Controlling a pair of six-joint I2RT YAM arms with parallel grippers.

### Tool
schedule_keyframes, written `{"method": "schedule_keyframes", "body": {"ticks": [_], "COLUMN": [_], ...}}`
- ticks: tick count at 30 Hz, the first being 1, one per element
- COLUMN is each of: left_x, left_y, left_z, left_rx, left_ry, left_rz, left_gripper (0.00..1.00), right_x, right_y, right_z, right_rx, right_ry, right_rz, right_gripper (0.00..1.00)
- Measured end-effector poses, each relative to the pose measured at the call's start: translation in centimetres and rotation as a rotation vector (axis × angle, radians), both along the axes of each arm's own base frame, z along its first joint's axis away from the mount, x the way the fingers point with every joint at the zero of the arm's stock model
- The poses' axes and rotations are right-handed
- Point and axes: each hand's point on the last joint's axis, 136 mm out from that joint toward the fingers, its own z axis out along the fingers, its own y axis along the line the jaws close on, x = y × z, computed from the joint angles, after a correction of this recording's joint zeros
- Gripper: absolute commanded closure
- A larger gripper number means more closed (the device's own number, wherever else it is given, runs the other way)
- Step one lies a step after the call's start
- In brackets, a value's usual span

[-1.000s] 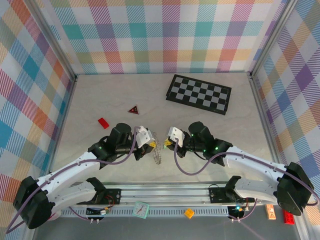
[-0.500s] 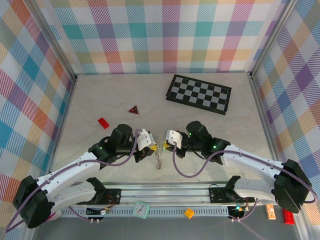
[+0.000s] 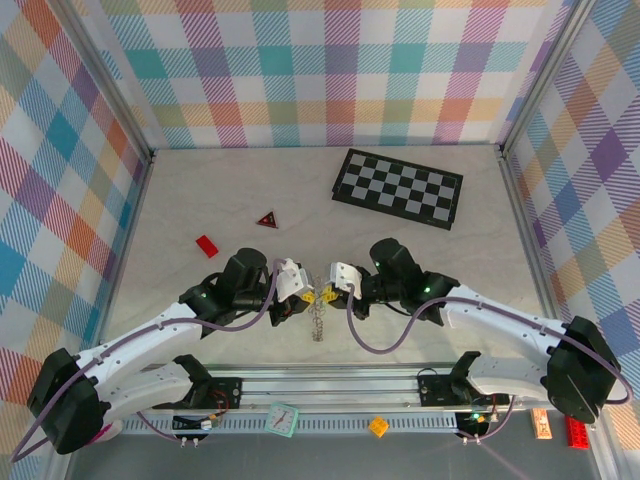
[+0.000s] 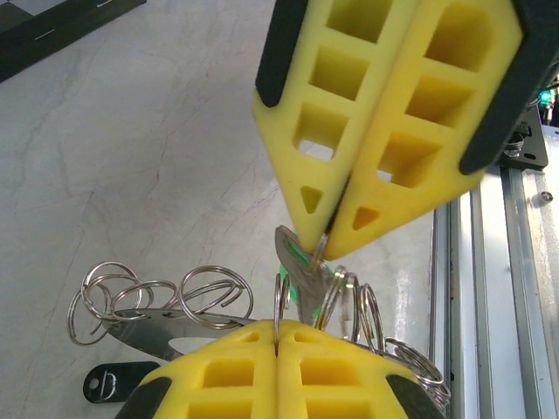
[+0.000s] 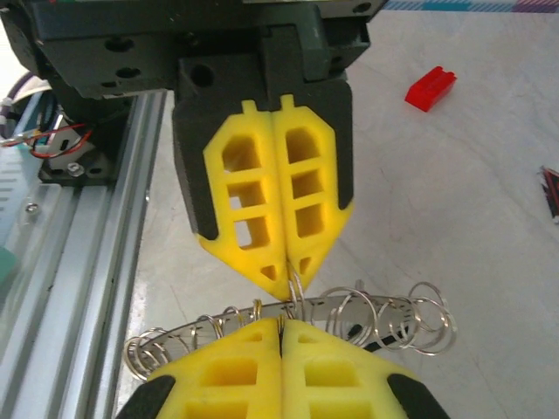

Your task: Put the keys on the keyring

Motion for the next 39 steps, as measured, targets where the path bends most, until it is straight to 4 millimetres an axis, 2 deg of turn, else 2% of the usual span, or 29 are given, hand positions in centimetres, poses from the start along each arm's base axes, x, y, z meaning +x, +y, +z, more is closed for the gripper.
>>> {"method": "schedule_keyframes", "body": {"ticks": [8,19,39], "left_x": [0.0,0.0,0.0], "left_y": [0.0,0.0,-0.1], "left_z": [0.0,-0.4,-0.8], "left_rx": [0.001,0.011,0.020], "left_ry": [0.001,0.012,0.023], "left_rz": [0.000,0.000,-0.001], "left_gripper": [1.00,1.00,1.00], "right_x": [-0.9,0.5,0.7], "right_y": [0.0,0.5,0.9], "right_z": [-0.6,-0.3,-0.9], "right_rx": [-0.017,0.002,-0.010], "right_ry": [0.054,0.037,0.051], "right_rz": [0.040,-0.023,-0.033], "right_gripper": [1.00,1.00,1.00]}}
